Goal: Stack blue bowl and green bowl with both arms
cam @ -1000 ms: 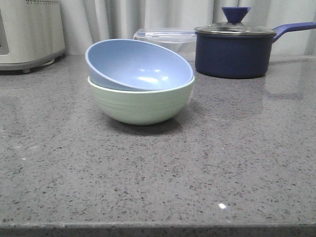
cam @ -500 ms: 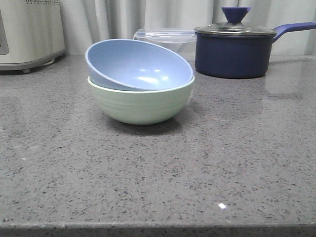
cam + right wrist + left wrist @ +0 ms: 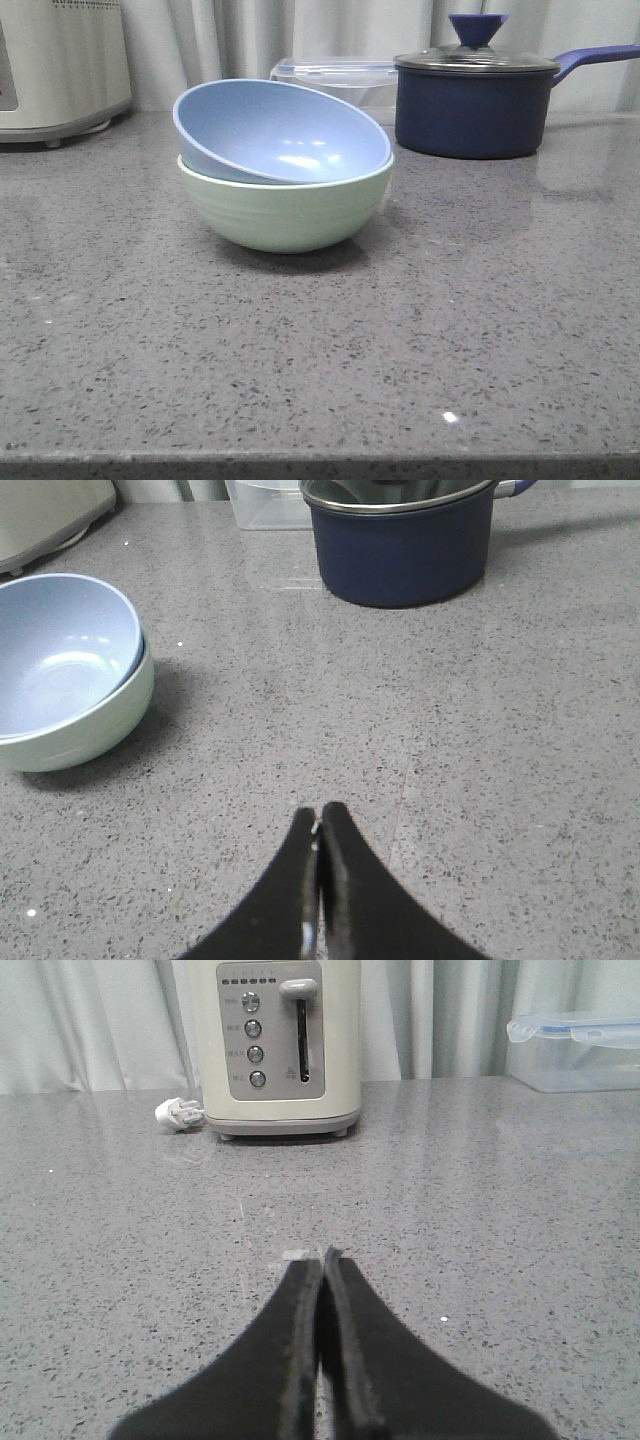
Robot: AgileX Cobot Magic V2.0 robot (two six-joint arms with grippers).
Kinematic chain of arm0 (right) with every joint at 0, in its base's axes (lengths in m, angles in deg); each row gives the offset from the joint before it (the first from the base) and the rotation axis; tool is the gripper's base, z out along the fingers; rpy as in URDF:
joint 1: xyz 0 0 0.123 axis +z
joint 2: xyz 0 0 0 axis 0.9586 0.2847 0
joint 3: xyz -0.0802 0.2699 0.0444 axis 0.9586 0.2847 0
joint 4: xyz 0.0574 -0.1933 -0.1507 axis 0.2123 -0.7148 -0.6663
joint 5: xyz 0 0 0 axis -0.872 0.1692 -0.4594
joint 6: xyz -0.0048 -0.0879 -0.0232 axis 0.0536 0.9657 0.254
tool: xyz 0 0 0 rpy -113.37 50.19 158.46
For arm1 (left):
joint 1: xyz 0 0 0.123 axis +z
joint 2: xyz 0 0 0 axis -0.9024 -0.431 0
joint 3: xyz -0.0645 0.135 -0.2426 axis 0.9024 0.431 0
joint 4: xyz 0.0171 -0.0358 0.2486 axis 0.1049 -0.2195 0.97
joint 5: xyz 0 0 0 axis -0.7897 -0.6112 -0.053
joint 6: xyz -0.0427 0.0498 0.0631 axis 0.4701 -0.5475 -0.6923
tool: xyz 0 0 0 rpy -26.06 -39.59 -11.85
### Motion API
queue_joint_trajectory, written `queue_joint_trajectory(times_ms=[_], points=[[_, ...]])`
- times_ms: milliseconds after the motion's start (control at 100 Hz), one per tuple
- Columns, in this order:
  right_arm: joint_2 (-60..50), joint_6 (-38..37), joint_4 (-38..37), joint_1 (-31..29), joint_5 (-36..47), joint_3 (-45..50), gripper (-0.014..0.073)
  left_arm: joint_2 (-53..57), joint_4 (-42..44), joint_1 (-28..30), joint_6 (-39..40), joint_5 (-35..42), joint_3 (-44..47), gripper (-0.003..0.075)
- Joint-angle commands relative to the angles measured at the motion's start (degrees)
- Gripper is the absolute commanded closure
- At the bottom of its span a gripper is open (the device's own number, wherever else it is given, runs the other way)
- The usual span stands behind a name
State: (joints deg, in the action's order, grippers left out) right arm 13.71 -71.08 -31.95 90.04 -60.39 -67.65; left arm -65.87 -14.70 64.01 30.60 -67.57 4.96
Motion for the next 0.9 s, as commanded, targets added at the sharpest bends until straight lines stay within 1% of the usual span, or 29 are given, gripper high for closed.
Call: queue_joint_trajectory(times_ms=[0, 770, 860, 890], points=[[0.5, 0.3, -0.2, -0.2, 4.8, -1.4, 0.0664, 2.0, -0.7, 0.1, 0.3, 5.2, 2.3, 0.0741], [0.5, 0.3, -0.2, -0.2, 4.8, -1.4, 0.0664, 2.0, -0.7, 0.1, 0.3, 5.2, 2.3, 0.0741], [0.5, 0.3, -1.5, -0.2, 4.8, -1.4, 0.0664, 2.0, -0.7, 0.1, 0.3, 5.2, 2.3, 0.0741], [0.5, 0.3, -2.9, -0.3, 5.2, -1.4, 0.0664, 2.0, -0.7, 0.1, 0.3, 5.2, 2.3, 0.0741]])
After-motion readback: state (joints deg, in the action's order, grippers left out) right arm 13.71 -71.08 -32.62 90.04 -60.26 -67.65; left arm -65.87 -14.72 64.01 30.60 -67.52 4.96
